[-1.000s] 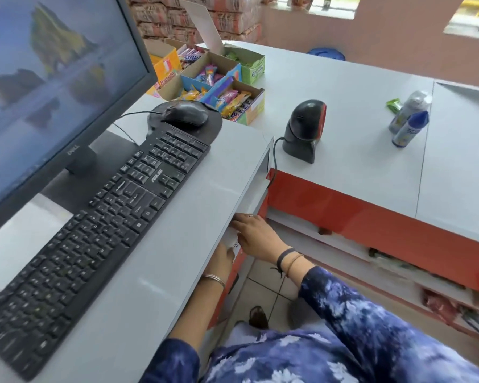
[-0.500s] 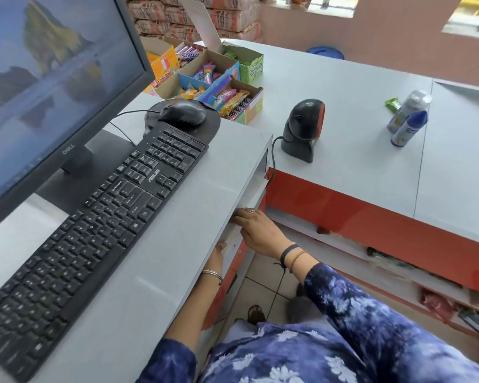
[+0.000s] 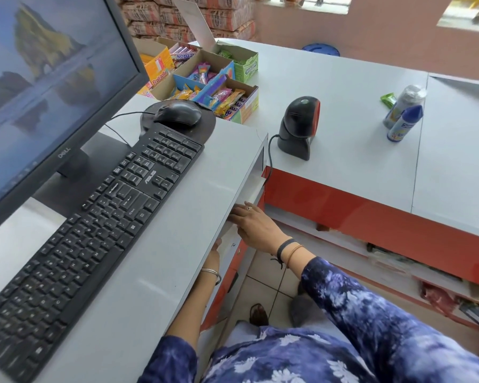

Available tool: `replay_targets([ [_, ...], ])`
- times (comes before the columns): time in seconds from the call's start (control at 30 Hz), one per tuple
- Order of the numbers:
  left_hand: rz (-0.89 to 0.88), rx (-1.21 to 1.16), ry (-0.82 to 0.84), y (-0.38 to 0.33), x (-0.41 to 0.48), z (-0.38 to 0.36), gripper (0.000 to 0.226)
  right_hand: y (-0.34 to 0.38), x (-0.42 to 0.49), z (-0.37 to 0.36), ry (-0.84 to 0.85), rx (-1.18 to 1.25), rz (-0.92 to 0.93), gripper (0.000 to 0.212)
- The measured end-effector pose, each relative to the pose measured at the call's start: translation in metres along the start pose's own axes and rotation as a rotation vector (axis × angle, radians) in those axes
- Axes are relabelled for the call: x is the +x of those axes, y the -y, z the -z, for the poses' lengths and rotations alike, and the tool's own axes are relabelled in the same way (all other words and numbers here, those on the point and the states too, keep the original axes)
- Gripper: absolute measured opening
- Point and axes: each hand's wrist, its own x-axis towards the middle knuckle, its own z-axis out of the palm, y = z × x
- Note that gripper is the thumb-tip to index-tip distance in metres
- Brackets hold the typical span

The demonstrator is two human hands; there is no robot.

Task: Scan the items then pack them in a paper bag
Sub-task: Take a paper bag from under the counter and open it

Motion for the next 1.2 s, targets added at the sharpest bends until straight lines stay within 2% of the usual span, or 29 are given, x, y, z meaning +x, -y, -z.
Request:
replay_targets([
  [0.03, -0.02, 0.024, 0.023, -0.003, -0.012, 0.0, 0.043, -0.002, 0.0, 0.0, -0.019, -0.005, 0.003, 0.042],
  [0.07, -0.026, 0.109, 0.203, -0.003, -0.017, 0.008, 0.044, -0.004, 0.0, 0.0, -0.051, -0.009, 0.004, 0.035],
  [0.1, -0.068, 0.194, 0.219, -0.001, -0.019, 0.013, 0.04, -0.006, 0.0, 0.001, -0.093, -0.015, 0.002, 0.027],
  [0.2, -0.36, 0.388, 0.081, -0.01, -0.037, 0.005, 0.028, -0.014, -0.008, 0.017, -0.195, -0.019, 0.003, 0.012],
  [0.23, -0.438, 0.445, 0.077, -0.014, -0.042, 0.002, 0.027, -0.016, -0.013, 0.027, -0.192, -0.016, 0.001, 0.011],
  [0.33, -0.578, 0.759, 0.121, -0.034, -0.053, -0.012, 0.047, -0.023, -0.036, 0.064, -0.117, 0.072, -0.033, 0.011],
  [0.4, -0.613, 0.875, 0.174, -0.06, -0.063, -0.027, 0.034, -0.027, -0.051, 0.092, -0.043, 0.224, -0.138, 0.016],
  [0.53, -0.714, 0.68, 0.418, -0.127, -0.067, -0.058, 0.014, -0.059, -0.08, 0.163, -0.059, 0.639, -0.351, 0.034],
  [0.63, -0.671, 0.359, 0.626, -0.182, -0.063, -0.083, 0.023, -0.1, -0.108, 0.224, 0.001, 0.921, -0.392, 0.067],
  [0.67, -0.638, 0.239, 0.694, -0.202, -0.062, -0.093, 0.026, -0.114, -0.118, 0.244, 0.049, 0.938, -0.399, 0.07],
  [0.7, -0.617, 0.146, 0.736, -0.223, -0.059, -0.105, 0.026, -0.126, -0.126, 0.264, 0.08, 0.936, -0.423, 0.064],
  [0.77, -0.637, 0.062, 0.76, -0.27, -0.054, -0.131, 0.016, -0.153, -0.137, 0.3, 0.055, 0.902, -0.454, 0.037],
  [0.83, -0.732, 0.065, 0.748, -0.319, -0.053, -0.16, 0.008, -0.179, -0.138, 0.337, -0.093, 0.822, -0.477, 0.009],
  [0.87, -0.776, 0.074, 0.741, -0.345, -0.055, -0.175, 0.006, -0.195, -0.135, 0.357, -0.196, 0.76, -0.488, 0.008],
  [0.93, -0.848, 0.095, 0.717, -0.39, -0.057, -0.201, 0.005, -0.223, -0.126, 0.392, -0.389, 0.604, -0.537, 0.021],
  [1.0, -0.904, 0.059, 0.655, -0.436, -0.059, -0.223, 0.018, -0.25, -0.111, 0.431, -0.512, 0.408, -0.542, 0.036],
  [1.07, -1.018, 0.035, 0.473, -0.481, -0.061, -0.241, 0.035, -0.267, -0.093, 0.471, -0.645, 0.189, -0.487, 0.043],
  [1.13, -1.123, -0.026, 0.281, -0.515, -0.061, -0.256, 0.04, -0.278, -0.074, 0.501, -0.8, -0.038, -0.432, 0.036],
  [1.2, -1.034, -0.041, 0.025, -0.543, -0.062, -0.27, 0.053, -0.289, -0.057, 0.523, -0.986, -0.21, -0.415, 0.02],
])
